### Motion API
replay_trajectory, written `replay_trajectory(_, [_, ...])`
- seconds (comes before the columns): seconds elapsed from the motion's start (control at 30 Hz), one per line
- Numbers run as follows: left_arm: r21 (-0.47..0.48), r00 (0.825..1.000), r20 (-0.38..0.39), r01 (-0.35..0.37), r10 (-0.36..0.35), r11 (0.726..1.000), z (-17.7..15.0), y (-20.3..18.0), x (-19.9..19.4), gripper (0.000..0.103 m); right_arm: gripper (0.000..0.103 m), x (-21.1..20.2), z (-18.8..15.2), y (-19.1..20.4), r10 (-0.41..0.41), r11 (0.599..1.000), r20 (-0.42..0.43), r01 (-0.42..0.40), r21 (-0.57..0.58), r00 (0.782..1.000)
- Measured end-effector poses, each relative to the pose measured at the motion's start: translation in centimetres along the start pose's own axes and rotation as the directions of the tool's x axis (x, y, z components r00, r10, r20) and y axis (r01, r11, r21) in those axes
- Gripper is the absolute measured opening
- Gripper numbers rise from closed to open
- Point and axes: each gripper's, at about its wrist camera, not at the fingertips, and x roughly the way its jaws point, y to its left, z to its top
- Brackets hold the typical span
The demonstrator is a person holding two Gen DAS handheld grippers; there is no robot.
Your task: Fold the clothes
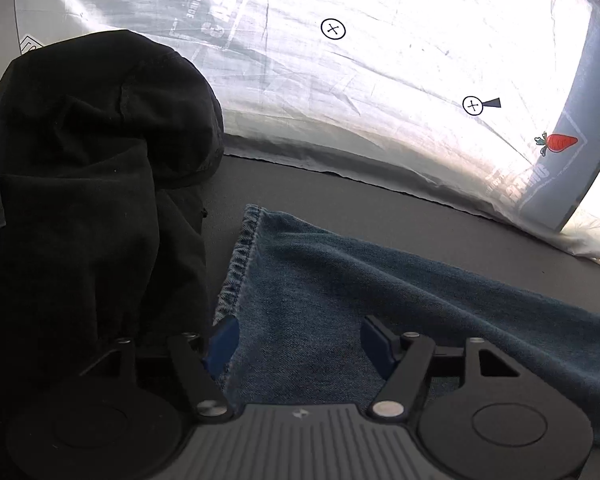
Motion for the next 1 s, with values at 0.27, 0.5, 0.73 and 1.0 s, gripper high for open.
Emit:
replay_trajectory(0.27, [-0.083, 0.981, -0.107, -0.168, 0.159, 0.982, -4.1, 0.0, 0.8, 0.071, 0.103, -1.4, -2.0, -1.1, 0.066, 0.997, 0.052, -0.064, -0.039, 0.996])
replay_trajectory(0.5, [-0.216, 0.975, -0.133, -0.203, 0.177, 0.955, -5.4, 0.0, 0.1, 0.083, 0.103, -1.8, -3.3, -1.1, 0.067, 0.997, 0.126, -0.063, -0.036, 0.990])
replay_trajectory(0.73, [-0.233, 0.966, -0.059, -0.260, 0.253, 0.937, -4.6, 1.2, 1.6, 0.070, 0.103, -1.7, -3.3, -1.1, 0.062, 0.998, 0.135, -0.058, -0.037, 0.989])
replay_trajectory(1.0, [-0.504, 0.991, -0.084, -0.135, 0.107, 0.853, -4.3, 5.6, -1.3, 0.006, 0.103, -1.8, -3.4, -1.1, 0.061, 0.998, 0.137, -0.057, -0.038, 0.989])
